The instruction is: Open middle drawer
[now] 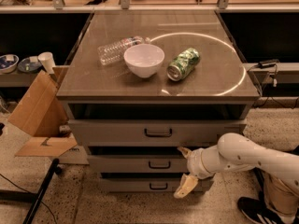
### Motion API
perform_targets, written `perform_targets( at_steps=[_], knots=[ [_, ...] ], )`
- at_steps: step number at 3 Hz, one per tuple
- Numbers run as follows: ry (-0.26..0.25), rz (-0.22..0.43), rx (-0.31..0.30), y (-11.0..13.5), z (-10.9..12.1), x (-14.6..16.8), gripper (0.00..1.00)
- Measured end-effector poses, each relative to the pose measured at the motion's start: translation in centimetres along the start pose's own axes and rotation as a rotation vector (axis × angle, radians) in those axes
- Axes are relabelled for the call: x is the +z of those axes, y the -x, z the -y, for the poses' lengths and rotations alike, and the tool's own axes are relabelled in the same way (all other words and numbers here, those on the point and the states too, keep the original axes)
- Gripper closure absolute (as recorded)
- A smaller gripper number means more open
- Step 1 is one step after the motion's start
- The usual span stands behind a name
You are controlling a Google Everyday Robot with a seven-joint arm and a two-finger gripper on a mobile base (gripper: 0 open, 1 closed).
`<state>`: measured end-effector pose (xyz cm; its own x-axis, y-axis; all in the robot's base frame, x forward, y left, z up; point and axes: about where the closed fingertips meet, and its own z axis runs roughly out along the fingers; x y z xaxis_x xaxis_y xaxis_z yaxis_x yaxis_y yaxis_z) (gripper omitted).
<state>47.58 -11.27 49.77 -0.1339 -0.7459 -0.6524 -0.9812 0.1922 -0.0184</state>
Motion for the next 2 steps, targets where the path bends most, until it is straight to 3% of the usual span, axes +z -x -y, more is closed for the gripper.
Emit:
perform_targets(
  at_steps=[2],
  knots=[
    [0.004,-0.009,0.053,-1.6,-0.2,4.1,0.00]
  ],
)
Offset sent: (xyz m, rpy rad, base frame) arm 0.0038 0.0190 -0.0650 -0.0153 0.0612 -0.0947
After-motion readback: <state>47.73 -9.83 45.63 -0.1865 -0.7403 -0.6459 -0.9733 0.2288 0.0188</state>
